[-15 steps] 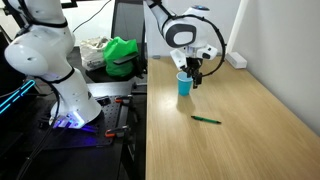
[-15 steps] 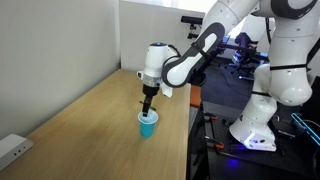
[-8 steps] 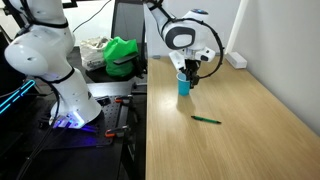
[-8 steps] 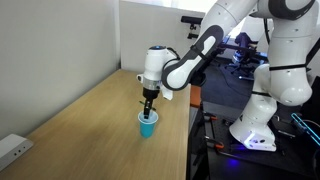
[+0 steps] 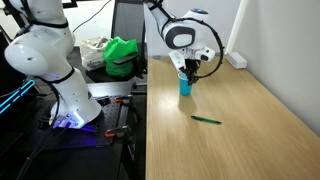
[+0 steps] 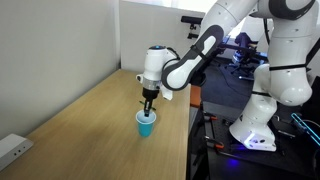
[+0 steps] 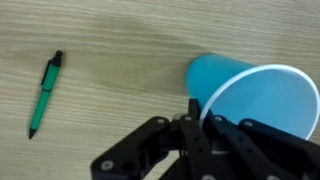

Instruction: Move the cup to the right

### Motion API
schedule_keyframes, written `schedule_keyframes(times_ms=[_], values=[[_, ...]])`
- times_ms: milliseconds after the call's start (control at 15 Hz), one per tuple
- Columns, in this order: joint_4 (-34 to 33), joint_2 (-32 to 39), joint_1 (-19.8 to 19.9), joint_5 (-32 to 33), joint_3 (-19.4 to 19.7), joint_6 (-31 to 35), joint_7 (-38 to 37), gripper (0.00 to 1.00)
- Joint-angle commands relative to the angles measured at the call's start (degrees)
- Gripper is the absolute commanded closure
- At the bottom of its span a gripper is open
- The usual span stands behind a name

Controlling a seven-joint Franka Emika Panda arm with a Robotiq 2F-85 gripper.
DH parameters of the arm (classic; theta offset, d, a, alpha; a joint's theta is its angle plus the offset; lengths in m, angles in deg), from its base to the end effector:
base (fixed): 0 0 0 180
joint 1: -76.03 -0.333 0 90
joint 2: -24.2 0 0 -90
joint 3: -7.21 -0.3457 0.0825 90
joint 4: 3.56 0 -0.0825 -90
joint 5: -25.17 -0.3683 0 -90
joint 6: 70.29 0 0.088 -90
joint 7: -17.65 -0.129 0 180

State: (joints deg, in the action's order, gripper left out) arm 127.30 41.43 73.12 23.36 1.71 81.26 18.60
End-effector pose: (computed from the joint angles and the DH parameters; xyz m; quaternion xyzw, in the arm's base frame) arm 0.5359 0.0788 0.2470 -0.9971 -0.0654 -0.0292 0.0240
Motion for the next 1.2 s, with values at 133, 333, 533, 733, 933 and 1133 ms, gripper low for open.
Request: schedule_keyframes(times_ms=[133,333,533,733,933,1133], values=[[0.6,-2.2,0.6,-1.3,-0.9,-1.3,4.1,0.99],[1.9,-4.5,1.2,-1.9,-1.0,-1.0,5.6,0.99],[3.1,-7.2,2.2,-4.0,-1.2,-0.6,8.1,0.99],[3.8,-9.8,3.3,-7.6,-1.1,-0.8,11.8,0.99],[4.3,-12.0,4.7,-13.2,-0.6,-1.2,15.6,0.99],[4.5,-13.3,6.0,-17.7,0.7,-1.6,17.0,0.99]])
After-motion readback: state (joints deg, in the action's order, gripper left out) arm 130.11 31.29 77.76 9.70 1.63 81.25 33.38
